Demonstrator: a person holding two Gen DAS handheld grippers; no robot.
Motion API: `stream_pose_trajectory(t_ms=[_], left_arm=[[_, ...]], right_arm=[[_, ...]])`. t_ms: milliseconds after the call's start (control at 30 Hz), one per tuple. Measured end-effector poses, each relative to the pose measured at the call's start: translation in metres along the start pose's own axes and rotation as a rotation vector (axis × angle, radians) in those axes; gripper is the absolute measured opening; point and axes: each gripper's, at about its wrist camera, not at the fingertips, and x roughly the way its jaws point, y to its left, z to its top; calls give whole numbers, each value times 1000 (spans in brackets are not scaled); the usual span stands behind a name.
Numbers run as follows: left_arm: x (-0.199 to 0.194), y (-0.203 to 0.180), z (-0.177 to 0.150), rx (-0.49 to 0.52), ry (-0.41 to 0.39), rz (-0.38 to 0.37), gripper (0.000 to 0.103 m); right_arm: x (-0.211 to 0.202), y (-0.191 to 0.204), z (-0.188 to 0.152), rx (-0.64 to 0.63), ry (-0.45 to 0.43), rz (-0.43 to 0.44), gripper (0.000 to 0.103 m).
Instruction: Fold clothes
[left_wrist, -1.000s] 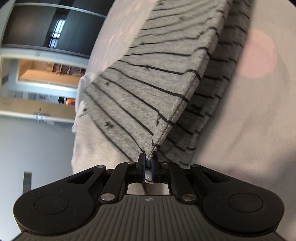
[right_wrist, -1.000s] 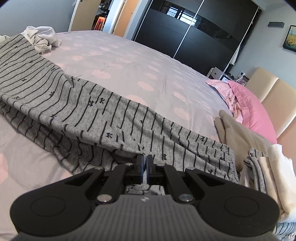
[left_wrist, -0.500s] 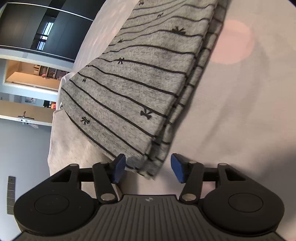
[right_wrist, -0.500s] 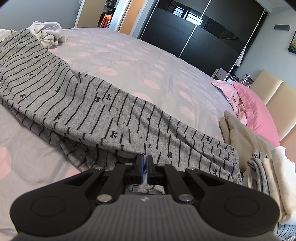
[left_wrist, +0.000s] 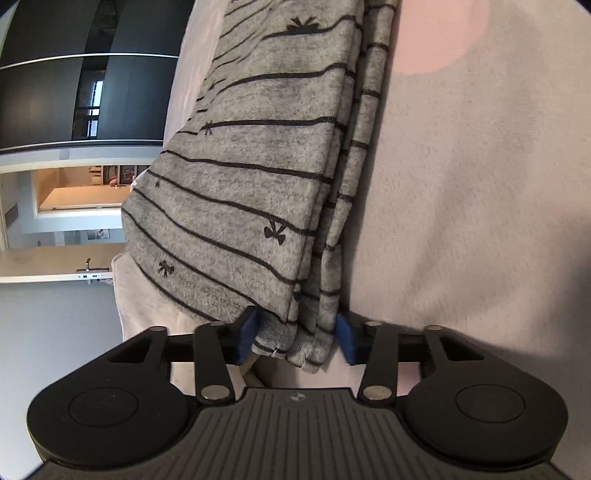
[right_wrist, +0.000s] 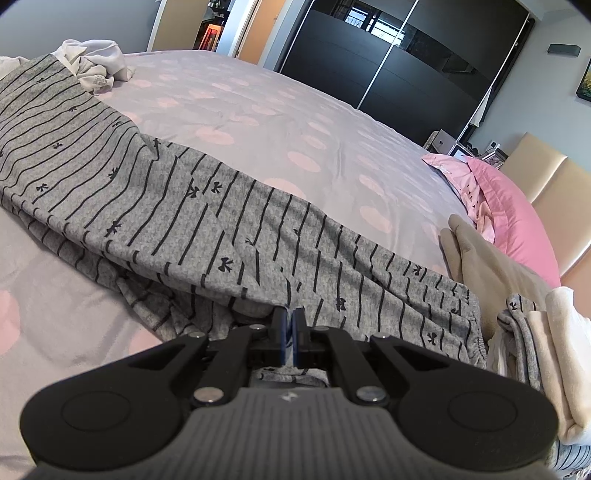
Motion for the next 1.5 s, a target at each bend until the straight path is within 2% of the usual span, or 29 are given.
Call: stream_pose_trajectory(t_ms=[100, 200, 333, 400, 533, 633, 733, 967, 1033, 1067, 1100, 1167, 1333, 1500], left_arm=[[0, 7, 2, -21, 16, -26, 15], [-4, 26, 1, -121, 24, -52, 8], [-12, 55, -3, -274, 31, -61, 8], [-16, 64, -5, -314, 29, -53, 8], [-20, 71, -6, -340, 28, -45, 8], [-20, 74, -6, -353, 29, -43, 8], [-21, 78, -6, -366, 29, -42, 8], [-22, 85, -6, -396, 31, -39, 8], [-33, 99, -7, -435, 19, -27, 8], [-40, 107, -8, -456, 12, -21, 8], [-47, 115, -8, -478, 6, -14, 8], [-60, 130, -9, -520, -8, -1, 8], [-92, 169, -13, -627, -42, 32, 7], [-125, 208, -16, -733, -76, 65, 7]], right_arm=[[0, 0, -3, -3, 4, 7, 3], [-1, 0, -5, 1, 5, 21, 4], [-3, 1, -9, 9, 10, 38, 5], [-2, 4, -13, 12, 21, 40, 13], [-4, 8, -23, 52, 70, 22, 24], [-9, 12, -31, 98, 75, 34, 26], [-8, 18, -34, 154, 76, 21, 26], [3, 9, -30, 404, 105, 39, 26], [7, 4, -28, 454, 108, 46, 26], [10, 2, -28, 462, 118, 47, 24], [13, 0, -28, 470, 128, 47, 10], [15, -6, -30, 494, 142, 55, 8], [-5, -28, -14, 483, 72, 30, 7], [-45, -55, 20, 411, -90, -46, 6]])
